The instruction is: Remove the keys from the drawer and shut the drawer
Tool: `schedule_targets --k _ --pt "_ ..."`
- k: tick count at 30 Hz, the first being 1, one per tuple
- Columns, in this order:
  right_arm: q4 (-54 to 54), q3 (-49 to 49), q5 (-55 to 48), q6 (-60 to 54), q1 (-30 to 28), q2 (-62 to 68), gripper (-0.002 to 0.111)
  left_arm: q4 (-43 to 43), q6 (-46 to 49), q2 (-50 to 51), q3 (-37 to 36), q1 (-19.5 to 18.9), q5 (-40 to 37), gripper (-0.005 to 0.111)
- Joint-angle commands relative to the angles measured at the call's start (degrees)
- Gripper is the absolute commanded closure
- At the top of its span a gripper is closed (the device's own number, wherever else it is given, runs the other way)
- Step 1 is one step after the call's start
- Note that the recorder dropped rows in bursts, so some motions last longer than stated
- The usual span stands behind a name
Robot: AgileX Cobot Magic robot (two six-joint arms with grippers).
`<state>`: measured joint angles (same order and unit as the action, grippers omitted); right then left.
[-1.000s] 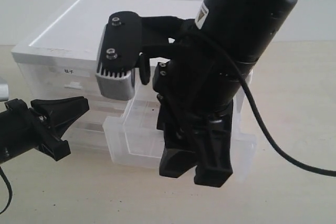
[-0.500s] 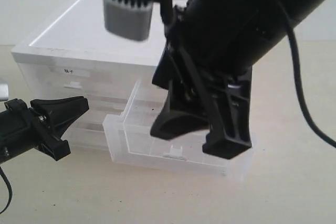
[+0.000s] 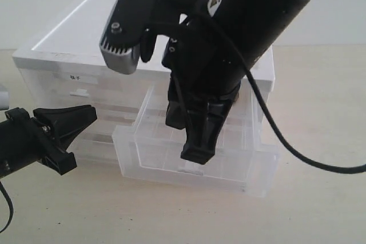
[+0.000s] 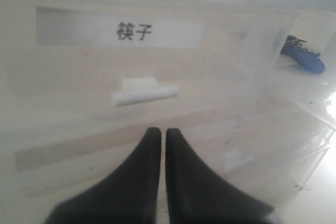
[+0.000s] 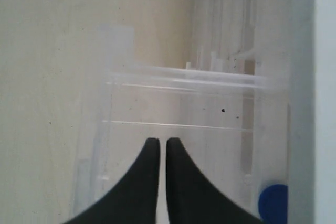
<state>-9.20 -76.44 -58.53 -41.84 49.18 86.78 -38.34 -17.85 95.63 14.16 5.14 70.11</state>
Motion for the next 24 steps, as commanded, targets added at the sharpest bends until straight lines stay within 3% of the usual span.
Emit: schedule_targets --k 1,14,22,24 --pt "0.8 -0.2 -2.2 1.1 -0.1 1.3 0.107 1.0 -0.5 0.2 0.5 0.1 -0.2 0.102" --pt "-6.9 -0.2 -10.6 -1.9 0.1 1.1 0.107 1.0 -0.5 0.2 0.5 0.1 -0.2 0.102" --pt "-3.4 -0.2 -2.6 0.0 0.1 -0.2 0.107 0.8 -0.5 0.2 0.5 0.1 -0.2 0.102" --pt "0.2 -0.2 0.0 3.8 0.1 -1.4 0.1 0.8 -0.5 0.2 0.5 0.1 -0.2 0.102"
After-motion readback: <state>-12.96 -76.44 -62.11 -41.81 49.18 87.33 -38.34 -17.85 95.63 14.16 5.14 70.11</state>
